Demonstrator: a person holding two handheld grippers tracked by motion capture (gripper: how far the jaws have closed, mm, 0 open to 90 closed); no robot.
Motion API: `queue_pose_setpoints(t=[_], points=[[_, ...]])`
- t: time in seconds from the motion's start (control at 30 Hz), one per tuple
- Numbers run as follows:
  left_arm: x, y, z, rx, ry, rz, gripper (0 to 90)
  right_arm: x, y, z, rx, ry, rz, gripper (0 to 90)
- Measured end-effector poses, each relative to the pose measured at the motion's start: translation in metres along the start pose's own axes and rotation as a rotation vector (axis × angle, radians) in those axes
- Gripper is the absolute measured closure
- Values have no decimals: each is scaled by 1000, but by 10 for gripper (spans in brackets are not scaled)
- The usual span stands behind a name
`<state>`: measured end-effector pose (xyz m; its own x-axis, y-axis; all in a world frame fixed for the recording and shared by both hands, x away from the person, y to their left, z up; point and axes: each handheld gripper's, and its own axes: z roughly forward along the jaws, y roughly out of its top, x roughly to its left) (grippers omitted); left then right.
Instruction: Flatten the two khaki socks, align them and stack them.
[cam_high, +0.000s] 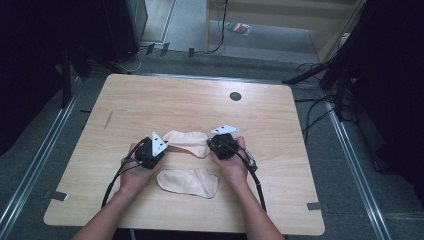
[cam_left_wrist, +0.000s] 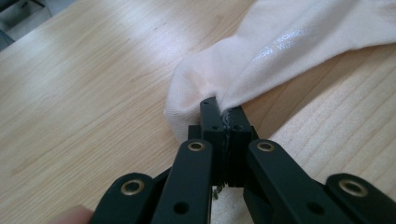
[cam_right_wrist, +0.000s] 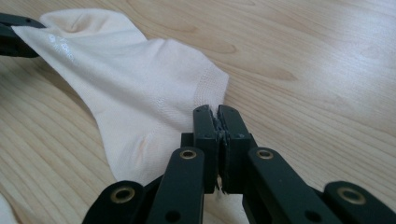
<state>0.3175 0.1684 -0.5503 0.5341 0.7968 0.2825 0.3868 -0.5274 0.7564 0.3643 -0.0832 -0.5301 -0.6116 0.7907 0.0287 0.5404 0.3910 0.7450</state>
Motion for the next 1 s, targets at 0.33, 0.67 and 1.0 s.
queue_pose_setpoints(t=[0.33, 0.67, 1.0], points=[[13, -11, -4, 21, 40, -58, 835, -11, -10, 1, 25, -52, -30, 881], [35, 4, 3, -54, -48, -301, 603, -33, -7, -22, -127, -139, 105, 638], [59, 29, 45, -20, -224, -562, 624, -30, -18, -11, -52, -69, 184, 637]])
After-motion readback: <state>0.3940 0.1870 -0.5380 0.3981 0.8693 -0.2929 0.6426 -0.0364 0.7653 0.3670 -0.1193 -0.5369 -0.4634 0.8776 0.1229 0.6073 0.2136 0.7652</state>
